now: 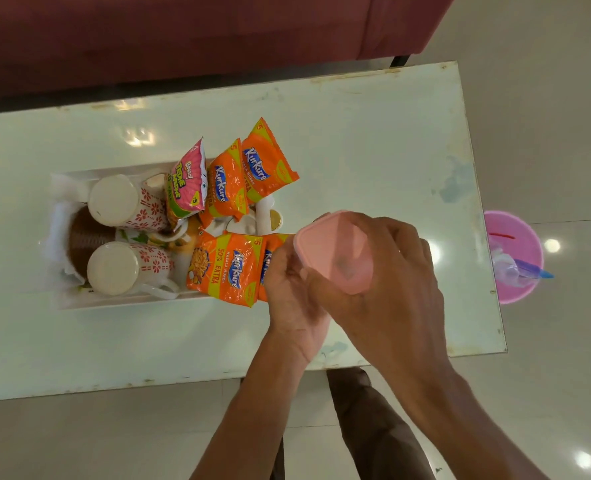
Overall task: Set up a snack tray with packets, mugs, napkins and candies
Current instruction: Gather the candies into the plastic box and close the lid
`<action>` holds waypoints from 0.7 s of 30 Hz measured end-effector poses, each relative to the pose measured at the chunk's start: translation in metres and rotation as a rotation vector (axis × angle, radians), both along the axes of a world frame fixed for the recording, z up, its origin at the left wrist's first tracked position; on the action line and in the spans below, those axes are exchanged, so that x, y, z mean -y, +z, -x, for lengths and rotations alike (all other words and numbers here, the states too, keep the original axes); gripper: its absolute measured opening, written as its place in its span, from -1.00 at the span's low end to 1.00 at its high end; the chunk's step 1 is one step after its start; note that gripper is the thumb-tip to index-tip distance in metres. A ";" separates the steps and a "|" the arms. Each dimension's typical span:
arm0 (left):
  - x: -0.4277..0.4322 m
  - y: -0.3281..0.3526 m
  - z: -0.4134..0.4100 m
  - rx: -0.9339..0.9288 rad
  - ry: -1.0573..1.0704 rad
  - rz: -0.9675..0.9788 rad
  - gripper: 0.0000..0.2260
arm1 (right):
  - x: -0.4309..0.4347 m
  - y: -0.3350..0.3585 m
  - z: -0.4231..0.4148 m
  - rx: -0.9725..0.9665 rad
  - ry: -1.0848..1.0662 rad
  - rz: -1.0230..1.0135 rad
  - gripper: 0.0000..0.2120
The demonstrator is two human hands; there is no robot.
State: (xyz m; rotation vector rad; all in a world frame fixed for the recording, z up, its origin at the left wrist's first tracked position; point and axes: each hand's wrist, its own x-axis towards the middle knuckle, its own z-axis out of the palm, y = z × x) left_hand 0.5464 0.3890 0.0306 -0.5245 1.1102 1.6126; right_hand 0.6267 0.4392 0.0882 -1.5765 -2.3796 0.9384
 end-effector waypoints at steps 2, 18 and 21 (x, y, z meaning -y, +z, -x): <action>0.001 -0.001 0.002 0.025 0.021 0.011 -0.66 | 0.001 -0.003 0.001 -0.033 0.021 0.075 -0.25; 0.016 0.022 0.060 -0.509 -0.682 -0.040 -0.64 | -0.033 -0.012 -0.055 -0.482 -0.203 0.747 -0.49; 0.014 0.023 0.055 -0.655 -0.730 0.016 -0.61 | -0.027 -0.015 -0.050 -0.592 -0.243 0.728 -0.50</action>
